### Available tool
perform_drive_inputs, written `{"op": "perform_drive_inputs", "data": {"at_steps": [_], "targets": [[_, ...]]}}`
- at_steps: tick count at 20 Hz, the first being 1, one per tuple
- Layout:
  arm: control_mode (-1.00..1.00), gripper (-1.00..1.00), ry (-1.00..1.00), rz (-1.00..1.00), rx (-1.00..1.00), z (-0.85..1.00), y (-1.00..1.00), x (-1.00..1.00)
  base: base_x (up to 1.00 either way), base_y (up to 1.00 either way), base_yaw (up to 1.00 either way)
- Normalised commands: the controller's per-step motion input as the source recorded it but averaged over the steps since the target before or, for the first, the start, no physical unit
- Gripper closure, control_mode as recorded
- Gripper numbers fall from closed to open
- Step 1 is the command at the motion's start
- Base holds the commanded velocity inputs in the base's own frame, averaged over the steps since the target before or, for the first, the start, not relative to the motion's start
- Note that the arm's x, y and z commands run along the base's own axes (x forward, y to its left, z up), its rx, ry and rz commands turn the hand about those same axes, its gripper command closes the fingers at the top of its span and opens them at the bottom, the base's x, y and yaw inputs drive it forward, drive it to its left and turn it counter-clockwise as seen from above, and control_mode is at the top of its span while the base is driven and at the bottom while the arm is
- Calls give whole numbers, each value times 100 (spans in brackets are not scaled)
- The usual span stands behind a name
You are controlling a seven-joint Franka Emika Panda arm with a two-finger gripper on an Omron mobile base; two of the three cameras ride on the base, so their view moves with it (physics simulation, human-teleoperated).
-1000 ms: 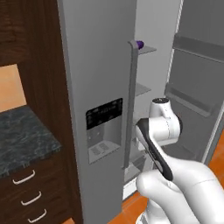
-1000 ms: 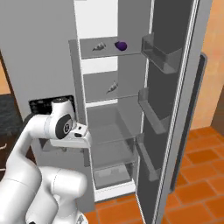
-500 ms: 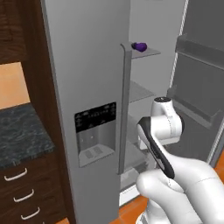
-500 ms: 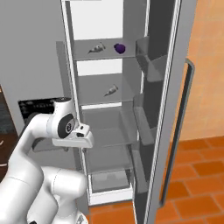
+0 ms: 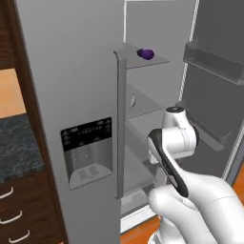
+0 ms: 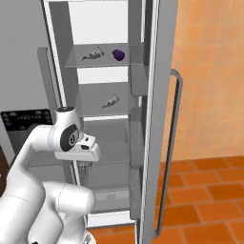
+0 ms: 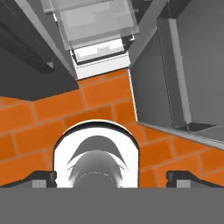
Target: Place one eggplant and one fish in each tupperware on the nearby counter, to pack two identical lunches.
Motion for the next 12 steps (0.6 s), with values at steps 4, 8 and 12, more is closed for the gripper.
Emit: {"op": "perform_drive_inputs", "data": {"at_steps": [4, 8, 12], "targets": [[100, -100, 0, 0, 0, 0, 0, 0, 42, -4, 1], [100, -100, 0, 0, 0, 0, 0, 0, 52, -1, 10], [100, -100, 0, 0, 0, 0, 0, 0, 35, -21, 13]]}}
